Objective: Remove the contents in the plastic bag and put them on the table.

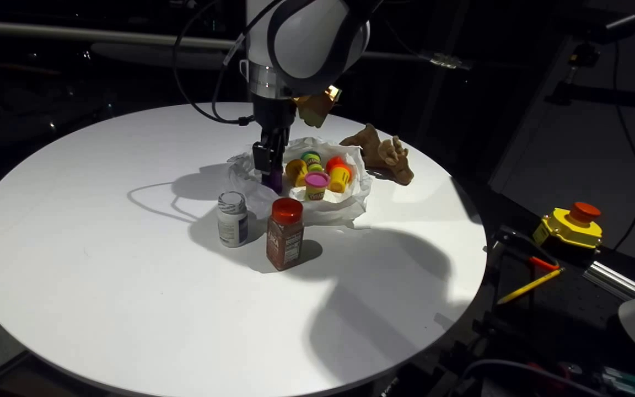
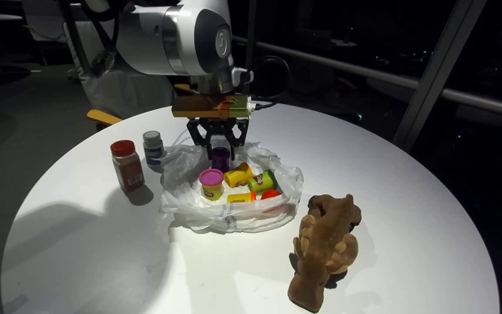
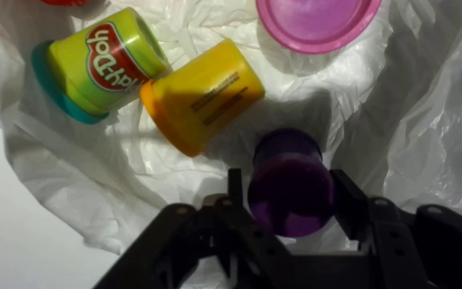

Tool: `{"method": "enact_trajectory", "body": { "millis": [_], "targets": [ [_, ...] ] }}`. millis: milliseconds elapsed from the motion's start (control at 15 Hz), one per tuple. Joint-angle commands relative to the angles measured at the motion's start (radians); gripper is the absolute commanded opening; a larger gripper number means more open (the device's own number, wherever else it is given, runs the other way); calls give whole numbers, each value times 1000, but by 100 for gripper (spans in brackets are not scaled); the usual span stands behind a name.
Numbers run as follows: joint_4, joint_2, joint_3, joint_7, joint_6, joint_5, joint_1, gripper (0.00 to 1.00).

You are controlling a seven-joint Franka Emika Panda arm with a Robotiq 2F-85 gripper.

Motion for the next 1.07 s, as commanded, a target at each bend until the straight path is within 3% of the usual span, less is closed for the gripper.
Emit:
{"method": "enact_trajectory", "body": {
  "millis": [0,267,600,1000],
  "targets": [
    [7,-28,18,-28,-40,44,-17,27],
    [-106,-171,7,0,-44,39,1,26],
    [-361,-430,-10,57,17,-35,52,26],
    [-653,-669,22,-4,65,-47,33,26]
  ]
}}
